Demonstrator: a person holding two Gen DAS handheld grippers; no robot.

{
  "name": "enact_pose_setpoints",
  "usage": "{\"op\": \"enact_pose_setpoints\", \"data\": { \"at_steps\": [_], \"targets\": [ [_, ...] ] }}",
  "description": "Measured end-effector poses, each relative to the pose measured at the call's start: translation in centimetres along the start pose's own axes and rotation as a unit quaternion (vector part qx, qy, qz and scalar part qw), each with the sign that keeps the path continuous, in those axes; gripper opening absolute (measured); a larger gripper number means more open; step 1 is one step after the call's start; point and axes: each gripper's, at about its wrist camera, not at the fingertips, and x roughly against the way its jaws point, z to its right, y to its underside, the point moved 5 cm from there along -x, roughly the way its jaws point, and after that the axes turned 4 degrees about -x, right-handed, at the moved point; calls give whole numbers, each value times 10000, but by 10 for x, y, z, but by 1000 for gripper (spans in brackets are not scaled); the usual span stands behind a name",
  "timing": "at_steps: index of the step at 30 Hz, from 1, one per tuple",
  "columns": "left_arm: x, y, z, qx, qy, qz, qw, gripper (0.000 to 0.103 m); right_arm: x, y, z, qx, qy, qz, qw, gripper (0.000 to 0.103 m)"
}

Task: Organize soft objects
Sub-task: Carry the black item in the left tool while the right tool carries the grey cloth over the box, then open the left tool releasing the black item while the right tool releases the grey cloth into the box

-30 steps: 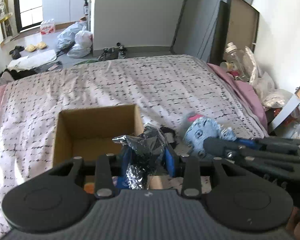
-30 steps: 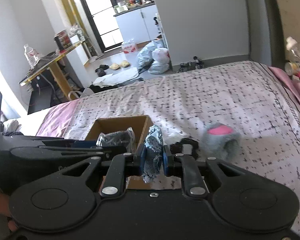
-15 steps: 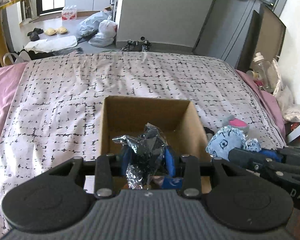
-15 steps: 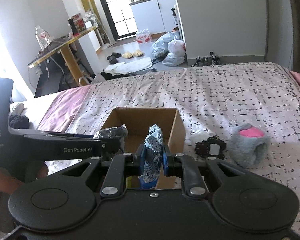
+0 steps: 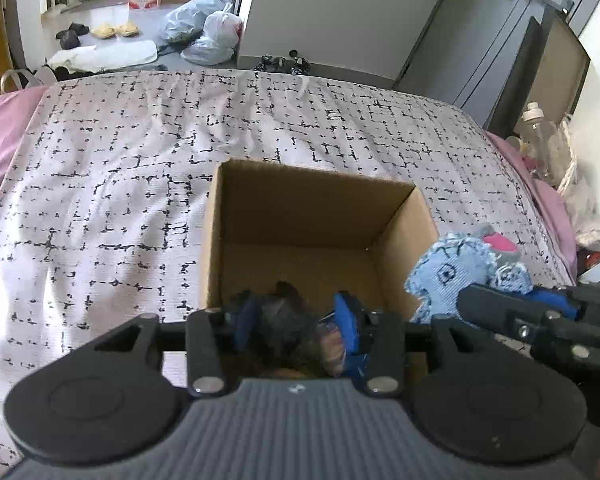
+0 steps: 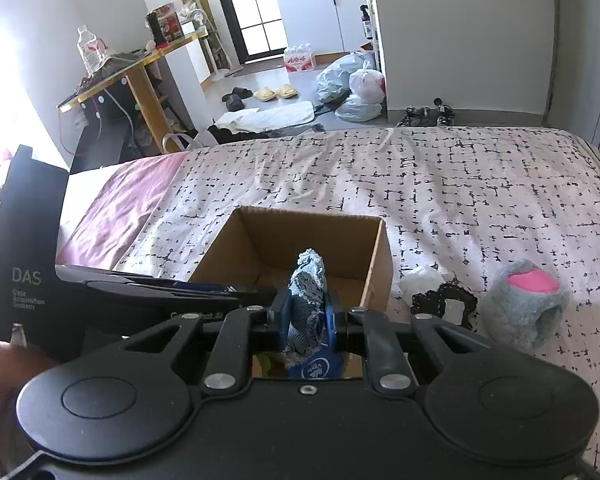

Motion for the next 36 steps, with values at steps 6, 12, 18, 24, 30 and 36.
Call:
{"op": "enact_pose_setpoints", "data": {
  "at_steps": [6, 12, 18, 24, 30, 36],
  "targets": [
    [16, -9, -3, 70, -84, 236, 9997, 58, -3, -8, -2, -60, -88, -14, 9999, 18],
    [30, -14, -10, 297, -17, 230, 9993, 64, -13, -12, -3, -89, -119, -9, 9999, 18],
    [47, -16, -19, 424, -27, 453, 9981, 70, -25, -17, -3, -95, -139, 33, 9999, 18],
    [54, -18, -22, 459, -80, 693, 9965, 77, -43, -17, -7, -171, -189, -84, 9996, 18],
    [54, -18, -23, 511, 29, 862, 9950, 80, -57, -15, -10, -64, -175, -218, 9996, 42],
    [54, -19, -14, 333, -6, 987, 9946, 80, -39, -15, -4, -110, -259, -129, 9995, 65]
  ]
}}
